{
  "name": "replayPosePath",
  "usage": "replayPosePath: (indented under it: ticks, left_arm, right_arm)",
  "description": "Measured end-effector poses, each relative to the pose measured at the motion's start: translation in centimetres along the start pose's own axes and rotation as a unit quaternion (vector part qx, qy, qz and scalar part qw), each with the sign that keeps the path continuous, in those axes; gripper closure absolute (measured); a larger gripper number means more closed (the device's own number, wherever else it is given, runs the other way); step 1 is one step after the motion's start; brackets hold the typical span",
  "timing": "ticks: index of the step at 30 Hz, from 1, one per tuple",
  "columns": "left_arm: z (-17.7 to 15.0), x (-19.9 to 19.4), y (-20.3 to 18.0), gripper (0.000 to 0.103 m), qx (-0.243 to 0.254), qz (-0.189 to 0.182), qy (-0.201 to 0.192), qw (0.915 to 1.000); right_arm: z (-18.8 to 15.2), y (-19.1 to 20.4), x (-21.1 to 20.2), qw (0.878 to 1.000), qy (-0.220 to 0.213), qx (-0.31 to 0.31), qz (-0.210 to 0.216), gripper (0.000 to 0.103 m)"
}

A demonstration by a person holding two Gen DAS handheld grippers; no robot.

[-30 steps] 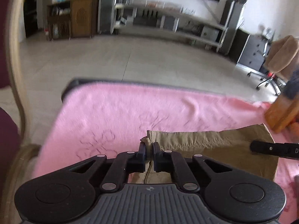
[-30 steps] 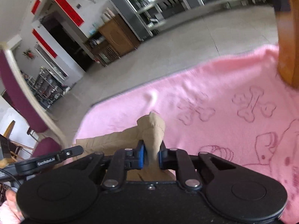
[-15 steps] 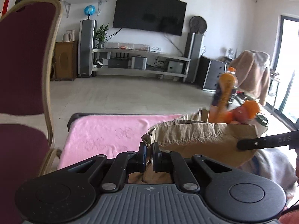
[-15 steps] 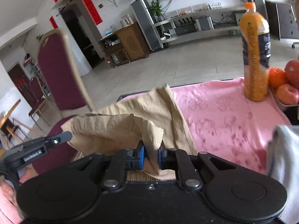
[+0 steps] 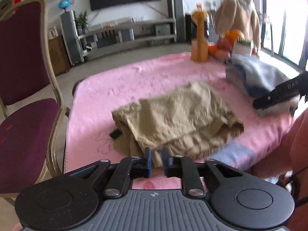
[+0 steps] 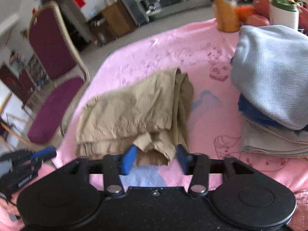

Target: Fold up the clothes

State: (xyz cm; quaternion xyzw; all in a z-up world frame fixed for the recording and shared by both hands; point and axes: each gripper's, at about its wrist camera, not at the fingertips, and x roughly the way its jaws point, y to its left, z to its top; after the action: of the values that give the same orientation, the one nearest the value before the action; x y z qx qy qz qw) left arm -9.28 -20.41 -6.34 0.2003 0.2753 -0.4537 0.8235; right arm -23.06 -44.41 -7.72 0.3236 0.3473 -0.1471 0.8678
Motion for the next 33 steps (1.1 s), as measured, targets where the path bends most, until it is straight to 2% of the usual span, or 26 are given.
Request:
replayPosePath:
  ticks: [2, 5, 7, 11, 13, 17, 20, 23, 25, 29, 31, 33]
  left_arm:
    - [0.6, 0.3, 0.5, 0.059, -0.03, 0.015, -0.004, 0.9994]
    - [1.3, 2.2, 2.2, 0.059, -0.117, 0.036, 0.018, 0.9924]
    - [1.7, 4.3, 4.4, 0.059, -0.203, 0.022, 0.044, 0.978]
    - [0.5, 7.2, 7.9, 0.059, -0.343, -0.052, 0.078, 0.9347]
    - [0.0, 8.1, 8.3, 0.06, -0.362, -0.064, 0.086, 0.9262]
    - [0.0, 9.2, 7.4, 0.06, -0.344, -0.067, 0.101, 0.9311]
    - [0.3, 9.6, 6.8, 0.061, -0.321, -0.063, 0.103, 0.9393]
    - [0.4, 9.7, 6.3, 0.066, -0.3, -0.057, 0.098, 0.9472]
    - [0.4, 9.6, 6.0, 0.073, -0.292, -0.054, 0.093, 0.9505]
    - [0.3, 9.8, 6.0, 0.076, -0.288, -0.054, 0.095, 0.9514]
    - [0.3, 10.0, 6.1, 0.079, -0.289, -0.054, 0.097, 0.9508]
    - [0.3, 10.3, 6.2, 0.08, -0.293, -0.055, 0.099, 0.9495]
  right_arm:
    - [0.9, -0.3, -0.1, 1.0, -0.017, 0.016, 0.013, 0.044]
    - [2.0, -1.0, 0.9, 0.998, -0.036, 0.039, 0.029, 0.045]
    - [2.3, -1.8, 2.4, 0.996, -0.043, 0.058, 0.043, 0.047]
    - [1.8, -4.2, 4.5, 0.988, -0.049, 0.119, 0.087, 0.054]
    - [1.3, -4.8, 5.3, 0.984, -0.041, 0.145, 0.096, 0.055]
    - [1.1, -5.5, 6.3, 0.981, -0.027, 0.173, 0.085, 0.056]
    - [0.9, -6.1, 7.3, 0.977, -0.012, 0.2, 0.075, 0.067]
    - [0.7, -6.4, 8.4, 0.974, 0.0, 0.217, 0.069, 0.072]
    - [0.6, -6.6, 9.0, 0.972, 0.011, 0.227, 0.067, 0.072]
    - [0.1, -7.7, 10.3, 0.959, 0.036, 0.273, 0.06, 0.071]
    - [-0.2, -8.5, 10.8, 0.949, 0.038, 0.305, 0.075, 0.069]
    - [-0.1, -8.7, 11.3, 0.944, 0.035, 0.317, 0.09, 0.069]
